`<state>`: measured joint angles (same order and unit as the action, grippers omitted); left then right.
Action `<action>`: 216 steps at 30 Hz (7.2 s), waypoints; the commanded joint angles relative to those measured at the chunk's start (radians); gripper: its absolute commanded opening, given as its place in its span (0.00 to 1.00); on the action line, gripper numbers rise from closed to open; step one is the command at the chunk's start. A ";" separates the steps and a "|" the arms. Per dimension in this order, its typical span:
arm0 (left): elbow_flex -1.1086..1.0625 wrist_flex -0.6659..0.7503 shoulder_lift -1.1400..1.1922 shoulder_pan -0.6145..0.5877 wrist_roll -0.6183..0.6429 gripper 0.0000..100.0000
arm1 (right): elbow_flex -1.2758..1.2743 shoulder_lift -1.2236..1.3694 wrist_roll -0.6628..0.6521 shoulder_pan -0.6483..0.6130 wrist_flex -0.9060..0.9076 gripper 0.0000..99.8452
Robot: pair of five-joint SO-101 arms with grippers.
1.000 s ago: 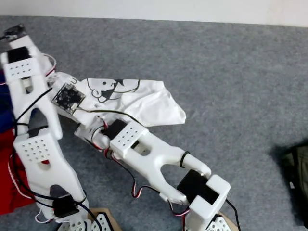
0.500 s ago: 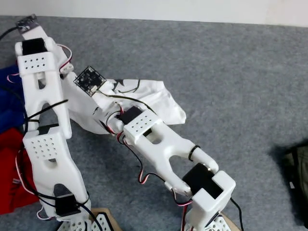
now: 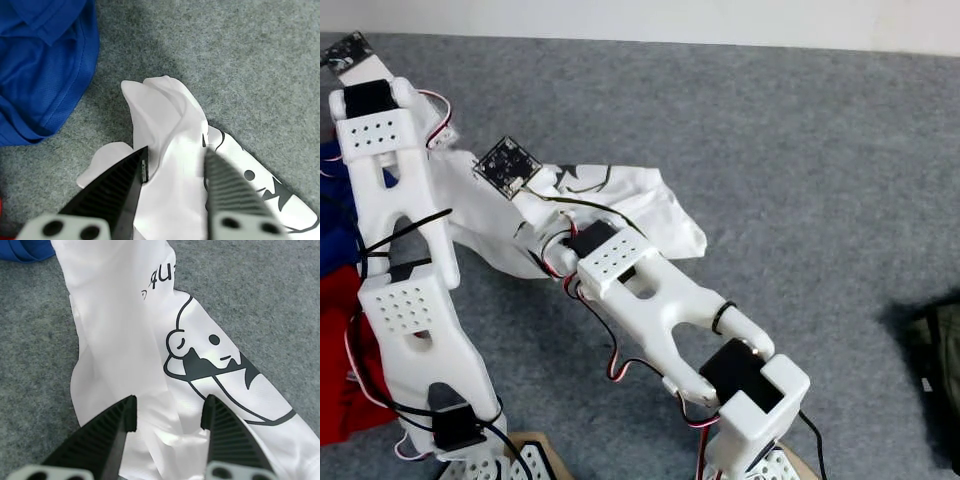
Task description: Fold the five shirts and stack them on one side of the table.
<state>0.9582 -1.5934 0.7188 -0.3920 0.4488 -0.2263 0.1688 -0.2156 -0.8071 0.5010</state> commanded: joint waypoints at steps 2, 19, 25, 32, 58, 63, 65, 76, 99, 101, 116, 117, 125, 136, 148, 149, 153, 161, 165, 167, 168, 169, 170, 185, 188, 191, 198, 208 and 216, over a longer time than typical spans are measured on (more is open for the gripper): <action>0.012 -0.009 -0.041 -0.024 -0.015 0.44 | 0.047 0.033 -0.011 0.010 0.004 0.22; -0.176 -0.169 -0.163 -0.189 -0.032 0.45 | 0.054 0.085 -0.011 0.012 0.004 0.22; -0.410 -0.167 -0.162 -0.197 -0.184 0.40 | 0.054 0.085 -0.011 0.010 0.004 0.22; -0.605 0.031 -0.162 -0.197 -0.181 0.34 | 0.054 0.085 -0.011 0.010 0.004 0.22; -0.661 0.334 -0.019 -0.093 -0.180 0.21 | 0.053 0.087 -0.011 0.010 0.004 0.22; -0.661 0.376 -0.070 -0.088 -0.180 0.07 | 0.053 0.087 -0.011 0.010 0.004 0.22; -0.662 0.374 -0.107 -0.087 -0.180 0.08 | 0.053 0.087 -0.011 0.010 0.004 0.22; -0.670 0.373 -0.205 -0.007 -0.180 0.08 | 0.053 0.087 -0.011 0.010 0.004 0.22; -0.550 0.356 -0.197 0.002 -0.186 0.08 | 0.053 0.087 -0.011 0.008 0.004 0.22; -0.549 0.353 -0.197 0.005 -0.186 0.08 | 0.053 0.087 -0.011 0.008 0.004 0.22; -0.535 0.453 -0.202 0.205 -0.181 0.08 | 0.048 0.087 -0.011 0.010 0.004 0.22; -0.521 0.456 -0.197 0.217 -0.181 0.08 | 0.048 0.087 -0.011 0.010 0.004 0.22; -0.496 0.601 -0.101 0.232 -0.186 0.08 | 0.047 0.087 -0.011 0.010 0.004 0.22; -0.295 0.393 -0.076 0.197 -0.180 0.45 | 0.047 0.087 -0.011 0.008 0.004 0.22; 0.010 -0.052 -0.076 0.125 -0.178 0.49 | 0.045 0.087 -0.011 0.008 0.004 0.22; 0.021 -0.086 -0.076 0.114 -0.178 0.48 | 0.045 0.087 -0.011 0.008 0.005 0.22; 0.051 -0.172 -0.076 0.059 -0.178 0.42 | 0.051 0.061 -0.009 0.022 0.056 0.22; -0.093 -0.175 -0.076 -0.010 -0.180 0.34 | -0.087 -0.323 -0.003 0.125 0.183 0.22; -0.160 -0.175 -0.076 -0.012 -0.184 0.34 | -0.252 -0.510 -0.003 0.176 0.182 0.22; -0.182 -0.172 -0.071 -0.025 -0.186 0.34 | -0.326 -0.576 -0.002 0.203 0.179 0.22; -0.193 -0.163 -0.068 -0.033 -0.186 0.34 | -0.363 -0.601 -0.002 0.214 0.160 0.22; -0.211 -0.143 -0.068 -0.041 -0.187 0.34 | -0.401 -0.618 -0.002 0.228 0.136 0.22; -0.243 -0.118 -0.068 -0.058 -0.187 0.34 | -0.433 -0.627 -0.002 0.240 0.107 0.22; -0.625 0.250 -0.068 -0.136 -0.233 0.34 | -0.501 -0.599 -0.002 0.272 0.031 0.22; -0.633 0.287 -0.068 -0.136 -0.230 0.34 | -0.501 -0.599 -0.002 0.272 0.030 0.22; -0.630 0.282 -0.076 -0.136 -0.229 0.34 | -0.501 -0.598 -0.002 0.271 0.030 0.22; -0.636 0.281 -0.101 -0.136 -0.229 0.34 | -0.501 -0.598 -0.002 0.269 0.030 0.22; -0.638 0.232 -0.173 -0.142 -0.230 0.34 | -0.512 -0.598 -0.002 0.268 -0.010 0.22; -0.647 0.232 -0.153 -0.156 -0.230 0.34 | -0.512 -0.598 -0.002 0.268 -0.010 0.22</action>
<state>0.3092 -1.3541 0.6084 -0.5224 0.2232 -0.7434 -0.4127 -0.2156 -0.5539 0.5102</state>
